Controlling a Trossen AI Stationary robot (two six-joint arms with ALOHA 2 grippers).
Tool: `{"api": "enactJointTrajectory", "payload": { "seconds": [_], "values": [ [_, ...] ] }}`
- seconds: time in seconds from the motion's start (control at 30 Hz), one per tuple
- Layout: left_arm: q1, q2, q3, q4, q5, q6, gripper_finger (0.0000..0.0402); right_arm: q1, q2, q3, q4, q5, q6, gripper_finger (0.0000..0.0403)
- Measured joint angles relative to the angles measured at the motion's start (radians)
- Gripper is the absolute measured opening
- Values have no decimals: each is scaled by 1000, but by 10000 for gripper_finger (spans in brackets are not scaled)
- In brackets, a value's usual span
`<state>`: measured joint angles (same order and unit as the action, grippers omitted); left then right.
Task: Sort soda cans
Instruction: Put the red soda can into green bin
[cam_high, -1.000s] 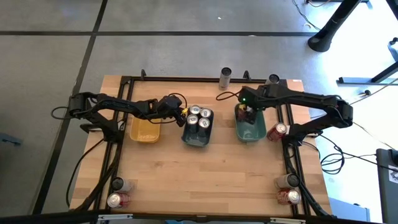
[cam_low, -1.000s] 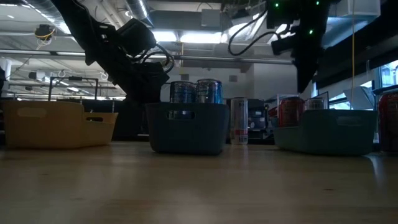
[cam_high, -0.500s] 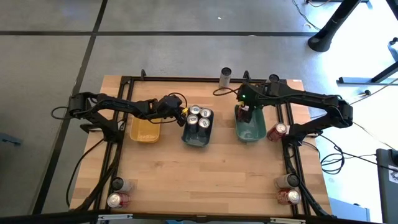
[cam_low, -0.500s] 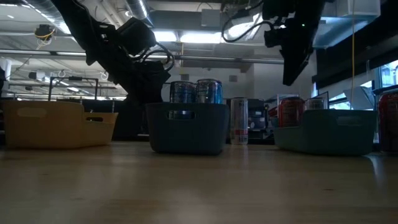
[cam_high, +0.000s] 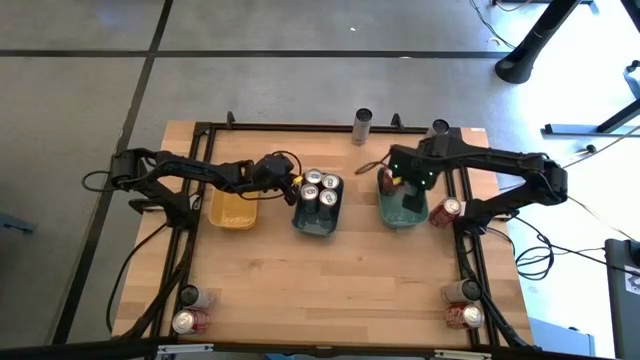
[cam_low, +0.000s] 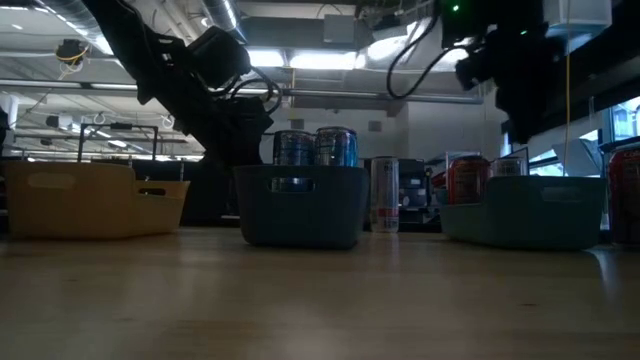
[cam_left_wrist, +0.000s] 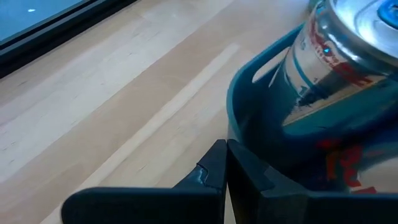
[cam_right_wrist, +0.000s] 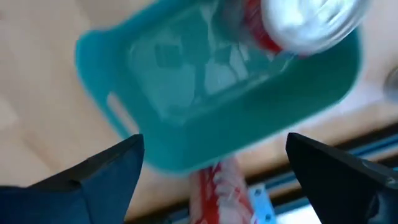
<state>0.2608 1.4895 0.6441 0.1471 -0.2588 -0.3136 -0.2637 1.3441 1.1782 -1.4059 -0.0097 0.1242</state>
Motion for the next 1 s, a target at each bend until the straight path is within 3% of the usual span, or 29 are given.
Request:
{"api": "enactJointTrajectory", "payload": {
  "seconds": [0.2, 0.47, 0.67, 0.9, 1.0],
  "values": [
    [1, 0, 0, 3, 0, 8, 1, 59, -14, 0, -128, 3, 101, 384],
    [1, 0, 0, 6, 0, 10, 1, 120, -131, -6, -148, 104, 160, 383],
    [1, 0, 0, 3, 0, 11, 1, 120, -203, -59, -163, 20, 160, 383],
    [1, 0, 0, 6, 0, 18, 1, 120, -199, -60, -157, -35, 161, 383],
    [1, 0, 0, 13, 0, 18, 1, 120, -200, -65, -163, 10, 135, 383]
  ]
}}
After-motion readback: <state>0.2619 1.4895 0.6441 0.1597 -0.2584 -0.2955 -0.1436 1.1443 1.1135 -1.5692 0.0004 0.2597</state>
